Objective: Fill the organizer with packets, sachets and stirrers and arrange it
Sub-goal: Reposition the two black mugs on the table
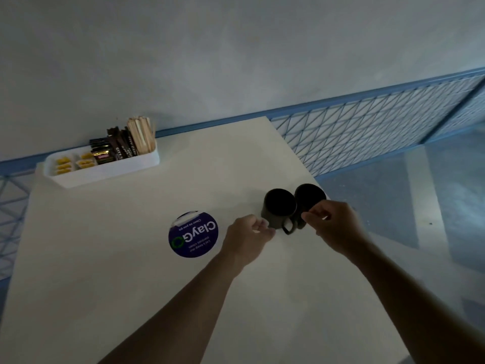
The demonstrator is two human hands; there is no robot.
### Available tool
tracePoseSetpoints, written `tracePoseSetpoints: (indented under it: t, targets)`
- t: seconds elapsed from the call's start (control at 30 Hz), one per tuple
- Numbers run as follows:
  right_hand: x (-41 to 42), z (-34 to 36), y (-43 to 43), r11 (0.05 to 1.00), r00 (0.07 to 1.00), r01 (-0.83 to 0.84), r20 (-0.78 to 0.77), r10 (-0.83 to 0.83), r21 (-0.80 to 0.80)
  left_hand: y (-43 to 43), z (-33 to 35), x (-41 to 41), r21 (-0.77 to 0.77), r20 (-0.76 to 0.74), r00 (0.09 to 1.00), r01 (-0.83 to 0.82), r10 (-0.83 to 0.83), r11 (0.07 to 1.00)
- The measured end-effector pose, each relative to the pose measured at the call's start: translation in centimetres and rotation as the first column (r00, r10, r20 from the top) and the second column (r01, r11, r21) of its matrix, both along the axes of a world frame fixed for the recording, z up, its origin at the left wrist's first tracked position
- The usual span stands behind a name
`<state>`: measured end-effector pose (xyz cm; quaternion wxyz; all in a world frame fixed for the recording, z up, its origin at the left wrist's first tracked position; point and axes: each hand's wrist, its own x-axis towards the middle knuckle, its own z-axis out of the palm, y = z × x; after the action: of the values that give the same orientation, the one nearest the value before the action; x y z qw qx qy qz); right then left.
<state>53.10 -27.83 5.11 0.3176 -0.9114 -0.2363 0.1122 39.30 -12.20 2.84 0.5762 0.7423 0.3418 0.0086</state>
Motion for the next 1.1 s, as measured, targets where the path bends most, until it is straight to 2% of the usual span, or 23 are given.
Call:
tracePoseSetpoints:
  t: [0.07, 0.23, 0.37, 0.53, 0.7, 0.9, 1.1]
  targets:
    - [0.3, -1.0, -1.0, 0.998, 0.997, 0.069, -0.017, -0.069, -0.014, -1.1, -0.4, 0.7, -0.03, -0.012, 1.0, 0.022, -0.022, 0.999]
    - [0.6, -3.0, -1.7, 0.981, 0.963, 0.195, -0.192, -0.19, 0.004, -3.2, -1.2, 2.3, -0.133, -0.029, 0.999, 0.03, -0.034, 0.991]
    - [0.3, -3.3, -1.2, 0.973, 0.905, 0.23, -0.375, -0.203, 0.029, -4.7, -1.7, 3.7, -0.259, -0.017, 1.0, -0.02, 0.016, 0.966]
    - [0.2, -4.1, -0.4, 0.965, 0.876, 0.25, -0.444, -0.191, 0.078, -5.5, -1.9, 4.9, -0.416, -0.006, 0.996, -0.084, 0.089, 0.905]
    - [0.4, -4.4, 0.3, 0.956, 0.843, 0.263, -0.512, -0.164, 0.128, -5.9, -2.5, 5.6, -0.424, -0.021, 0.98, -0.188, 0.198, 0.886]
    - [0.9, -5.1, 0.8, 0.907, 0.747, 0.359, -0.651, -0.137, 0.221, -5.2, -3.0, 5.3, -0.366, -0.028, 0.941, -0.323, 0.336, 0.873]
    - [1.1, -5.2, 2.0, 0.915, 0.776, 0.319, -0.622, -0.102, 0.248, -2.8, -2.2, 4.1, -0.371, 0.03, 0.918, -0.358, 0.396, 0.857]
